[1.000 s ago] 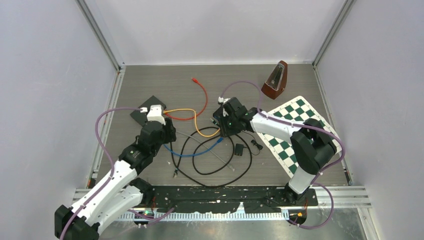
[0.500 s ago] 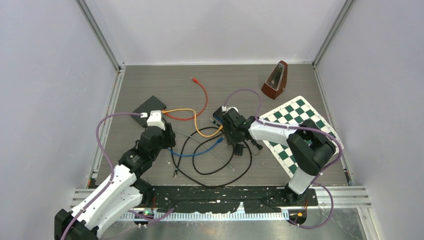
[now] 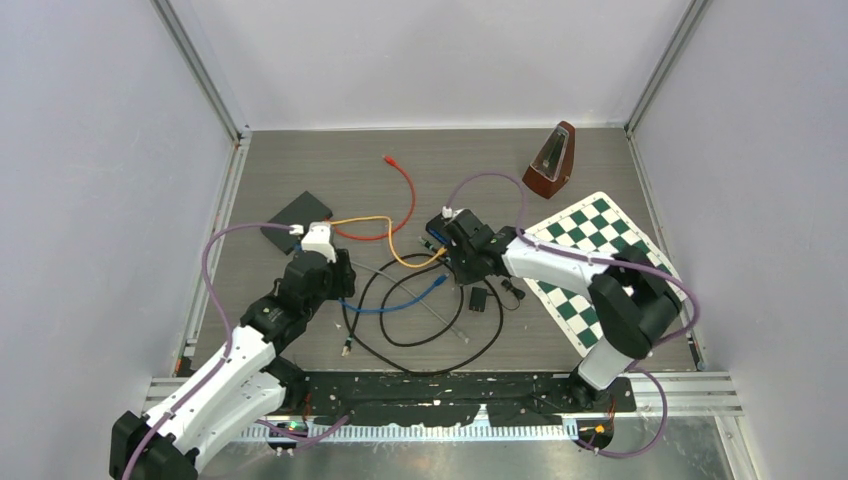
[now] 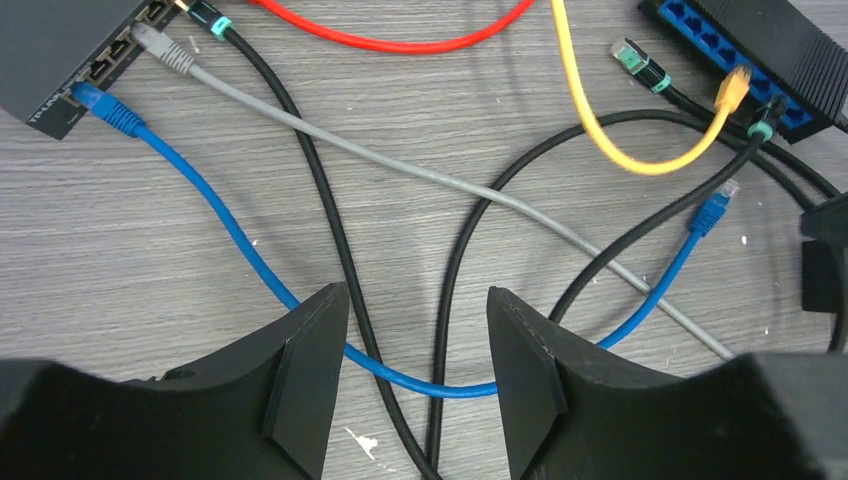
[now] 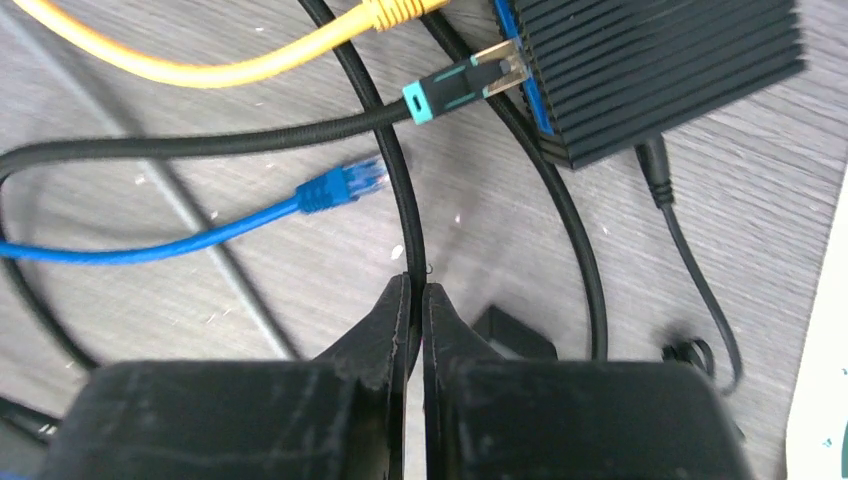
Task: Insert the plug into the switch port
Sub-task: Adjust the switch port at the center of the board.
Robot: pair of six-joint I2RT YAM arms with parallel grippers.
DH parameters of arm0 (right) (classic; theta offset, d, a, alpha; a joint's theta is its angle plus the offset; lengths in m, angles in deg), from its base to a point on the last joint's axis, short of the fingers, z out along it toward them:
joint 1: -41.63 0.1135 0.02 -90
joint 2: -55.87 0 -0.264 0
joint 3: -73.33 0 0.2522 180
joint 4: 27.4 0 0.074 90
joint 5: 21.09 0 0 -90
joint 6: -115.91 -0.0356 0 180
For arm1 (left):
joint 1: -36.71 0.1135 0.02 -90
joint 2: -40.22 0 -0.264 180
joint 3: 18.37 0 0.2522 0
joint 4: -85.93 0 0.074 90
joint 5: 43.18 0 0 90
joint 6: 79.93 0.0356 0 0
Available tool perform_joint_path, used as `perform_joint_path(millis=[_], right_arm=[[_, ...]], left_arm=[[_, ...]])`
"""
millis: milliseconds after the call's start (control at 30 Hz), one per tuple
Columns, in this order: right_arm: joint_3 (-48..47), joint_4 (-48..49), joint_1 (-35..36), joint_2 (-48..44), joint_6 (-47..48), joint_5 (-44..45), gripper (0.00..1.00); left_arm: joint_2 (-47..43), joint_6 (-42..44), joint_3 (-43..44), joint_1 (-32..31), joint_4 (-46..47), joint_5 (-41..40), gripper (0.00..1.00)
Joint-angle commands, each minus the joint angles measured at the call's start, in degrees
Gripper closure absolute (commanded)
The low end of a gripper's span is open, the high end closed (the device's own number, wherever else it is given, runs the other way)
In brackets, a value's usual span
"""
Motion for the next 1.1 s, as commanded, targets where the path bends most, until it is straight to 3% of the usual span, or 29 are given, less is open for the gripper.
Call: perform_joint_path(millis=[0,433,833,1067], right_arm=[[-3.5,-3.93,0.39,-8.35,-0.42,-0.65,0.95],[7.19,0.22,0.45,-11.89,-4.67,0.11,0.95],[14.05,2.04,0.77,-20.31,-8.24,1.96,0.95],[16.26,1.64,0.83,-24.16,-9.58,3.5,0.95]], left_arm=[[0.2,1.95,0.77,0.2,3.12,3.19,0.44],[1.8,2.1,2.01,0.2,3.07,5.18,0.45],[6.39,5.74,2.37,-0.08,7.95,23.69,0.45],[10.87,6.24,1.07,-3.05,13.52,26.78,0.45]])
